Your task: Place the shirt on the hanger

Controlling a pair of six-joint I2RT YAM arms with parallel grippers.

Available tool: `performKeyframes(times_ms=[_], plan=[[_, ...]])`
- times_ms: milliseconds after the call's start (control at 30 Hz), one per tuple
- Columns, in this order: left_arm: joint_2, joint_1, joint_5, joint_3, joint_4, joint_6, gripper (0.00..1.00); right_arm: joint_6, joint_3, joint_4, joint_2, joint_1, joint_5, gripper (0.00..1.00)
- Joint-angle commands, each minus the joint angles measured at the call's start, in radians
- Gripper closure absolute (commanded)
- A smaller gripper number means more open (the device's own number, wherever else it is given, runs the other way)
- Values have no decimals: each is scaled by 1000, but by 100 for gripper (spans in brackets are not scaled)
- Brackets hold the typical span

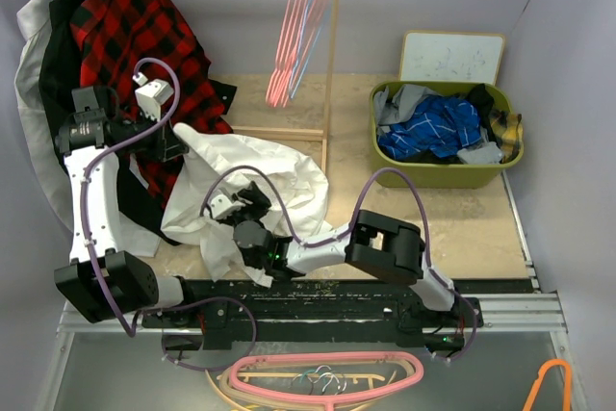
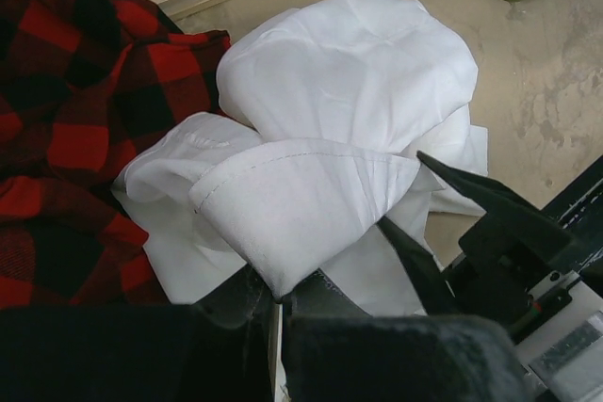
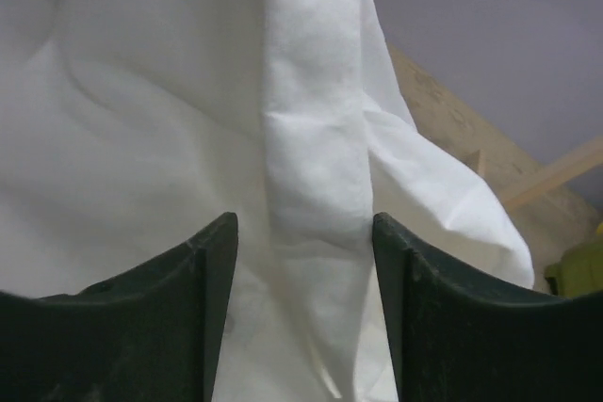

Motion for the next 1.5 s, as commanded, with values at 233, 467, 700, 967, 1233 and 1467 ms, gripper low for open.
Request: performKeyframes(times_ms=[233, 467, 700, 967, 1233, 1467], plan=[[-50, 0, 156, -13, -113, 210, 100, 239, -74, -160, -276, -56, -180, 100], [-62, -173, 91, -88, -154, 342, 100, 691, -214, -404, -527, -340, -713, 100], [-25, -281, 156, -110, -182, 476, 100, 776, -162, -537, -480, -503, -1074, 100], [25, -281, -20, -193, -148, 414, 100, 871, -185, -522, -419, -577, -1176, 100], [11, -281, -228, -230, -210, 472, 100, 1016, -224, -443, -373, -666, -1158, 100], [141, -280, 60, -96, -359, 436, 0, 1055, -182, -481, -311, -679, -1124, 100]])
